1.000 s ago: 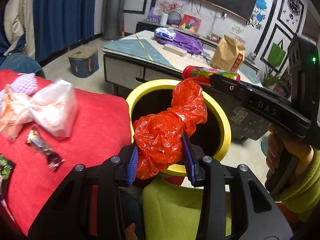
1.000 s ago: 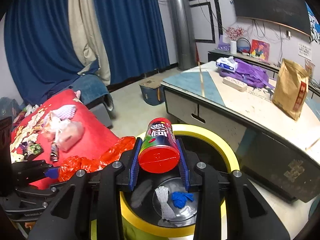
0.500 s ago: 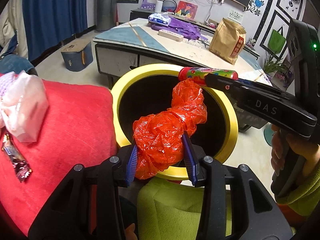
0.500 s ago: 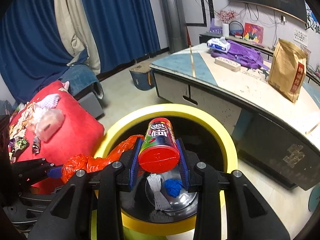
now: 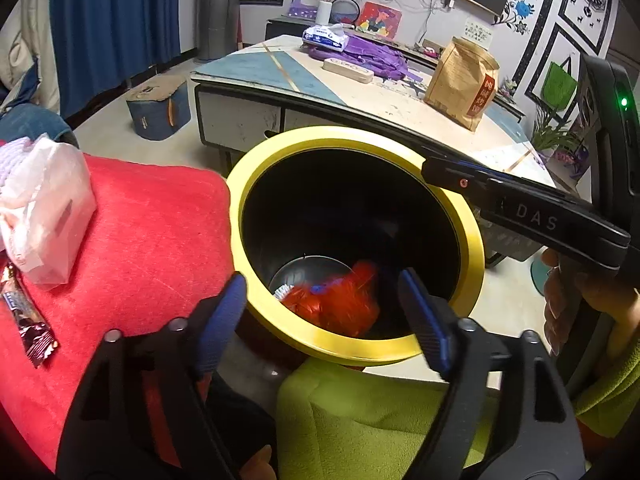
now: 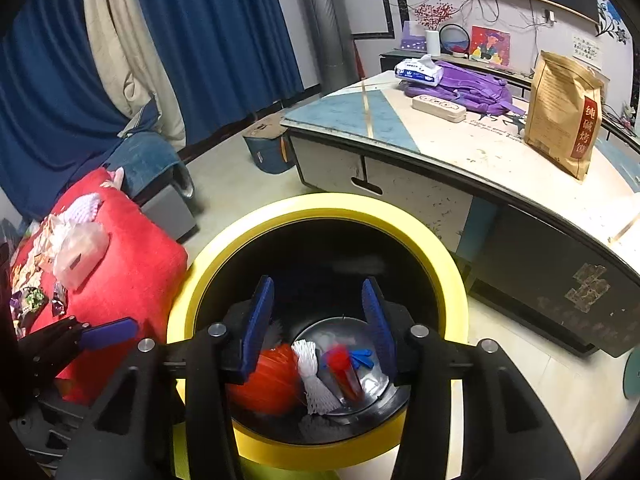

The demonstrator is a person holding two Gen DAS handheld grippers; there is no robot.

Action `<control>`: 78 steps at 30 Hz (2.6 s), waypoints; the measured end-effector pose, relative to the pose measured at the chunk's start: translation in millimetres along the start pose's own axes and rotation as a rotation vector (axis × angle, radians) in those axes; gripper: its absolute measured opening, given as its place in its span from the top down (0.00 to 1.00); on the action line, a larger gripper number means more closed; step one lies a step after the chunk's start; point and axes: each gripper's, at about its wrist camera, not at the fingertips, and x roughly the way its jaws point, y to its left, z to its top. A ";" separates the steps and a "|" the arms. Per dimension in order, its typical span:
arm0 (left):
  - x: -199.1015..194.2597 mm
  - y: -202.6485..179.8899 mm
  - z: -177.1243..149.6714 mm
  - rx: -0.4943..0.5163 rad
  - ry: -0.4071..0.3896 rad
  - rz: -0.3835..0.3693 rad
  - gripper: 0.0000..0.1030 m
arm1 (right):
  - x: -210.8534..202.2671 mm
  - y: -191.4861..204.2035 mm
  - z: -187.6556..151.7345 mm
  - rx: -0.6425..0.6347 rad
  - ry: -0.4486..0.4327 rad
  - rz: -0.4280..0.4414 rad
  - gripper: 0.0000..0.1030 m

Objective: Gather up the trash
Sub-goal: 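Open both tools to drop the red bag and candy tube into the bin, then move both tools back over the remaining wrappers on the bed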

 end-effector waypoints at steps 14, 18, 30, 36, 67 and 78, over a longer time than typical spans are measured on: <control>-63.1 32.3 0.4 -0.105 -0.141 0.123 0.10 | -35.6 27.4 6.9 -0.052 -0.108 0.059 0.38; -77.3 40.6 -3.7 -0.128 -0.162 0.143 0.10 | -47.7 42.1 9.0 -0.089 -0.136 0.088 0.36; -125.2 66.4 -9.3 -0.190 -0.270 0.215 0.10 | -77.0 82.9 8.6 -0.161 -0.187 0.179 0.30; -148.5 84.1 -12.3 -0.241 -0.322 0.253 0.10 | -84.2 103.7 6.9 -0.206 -0.195 0.209 0.30; -208.6 170.4 -34.4 -0.461 -0.430 0.396 0.10 | -53.3 207.3 14.4 -0.354 -0.119 0.341 0.24; -223.1 231.6 -54.0 -0.649 -0.426 0.460 0.10 | 4.3 231.9 26.9 -0.307 -0.056 0.312 0.25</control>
